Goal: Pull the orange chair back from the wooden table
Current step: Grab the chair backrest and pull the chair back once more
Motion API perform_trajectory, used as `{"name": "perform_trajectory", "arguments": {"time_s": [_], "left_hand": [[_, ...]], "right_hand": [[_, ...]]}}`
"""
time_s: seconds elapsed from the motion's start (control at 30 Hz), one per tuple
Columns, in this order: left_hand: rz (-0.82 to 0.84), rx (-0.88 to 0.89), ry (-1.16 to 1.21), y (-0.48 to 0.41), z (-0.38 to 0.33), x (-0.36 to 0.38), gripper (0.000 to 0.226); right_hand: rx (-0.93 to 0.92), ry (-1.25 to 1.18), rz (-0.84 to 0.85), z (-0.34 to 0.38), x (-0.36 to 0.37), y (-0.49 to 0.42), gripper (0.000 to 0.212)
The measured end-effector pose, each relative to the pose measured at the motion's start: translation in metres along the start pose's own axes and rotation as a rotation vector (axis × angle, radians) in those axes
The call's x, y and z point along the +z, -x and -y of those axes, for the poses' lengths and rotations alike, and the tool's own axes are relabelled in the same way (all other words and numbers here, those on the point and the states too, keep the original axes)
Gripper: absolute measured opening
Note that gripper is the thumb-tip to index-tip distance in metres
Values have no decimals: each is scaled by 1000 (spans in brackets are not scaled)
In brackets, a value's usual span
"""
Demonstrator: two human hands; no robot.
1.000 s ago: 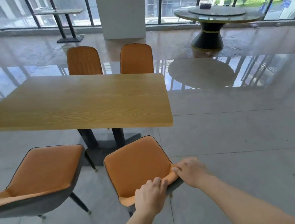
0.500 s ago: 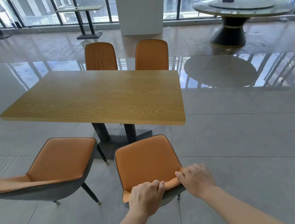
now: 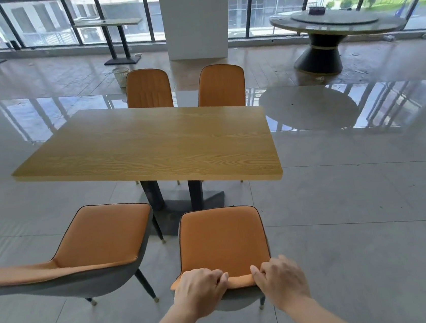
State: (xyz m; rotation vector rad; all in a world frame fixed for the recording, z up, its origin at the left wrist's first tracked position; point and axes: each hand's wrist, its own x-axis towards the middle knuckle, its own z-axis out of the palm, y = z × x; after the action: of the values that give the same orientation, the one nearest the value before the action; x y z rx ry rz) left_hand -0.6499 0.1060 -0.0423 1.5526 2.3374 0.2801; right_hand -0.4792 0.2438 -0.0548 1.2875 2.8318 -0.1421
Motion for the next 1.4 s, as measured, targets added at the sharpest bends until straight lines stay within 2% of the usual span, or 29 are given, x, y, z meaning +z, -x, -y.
{"name": "perform_trajectory", "arguments": {"time_s": [0.27,0.57,0.83,1.0,1.4], "left_hand": [[0,-6,-53,7,45,-14,55],[0,-30,-47,10,59,-16,58],[18,-16,-89,10,59,-20,52],[28,-25,-91,7,57,-19,54],[-1,-114,-83,-11,37,-15,56]], "right_hand": [[111,-37,-33,51,9,12,66],[201,-37,-57,70,15,15,66],[177,-30,-64,75,5,14,50],[173,-45,-5,67,10,7,53],[115,-64,-14,42,10,-16,51]]}}
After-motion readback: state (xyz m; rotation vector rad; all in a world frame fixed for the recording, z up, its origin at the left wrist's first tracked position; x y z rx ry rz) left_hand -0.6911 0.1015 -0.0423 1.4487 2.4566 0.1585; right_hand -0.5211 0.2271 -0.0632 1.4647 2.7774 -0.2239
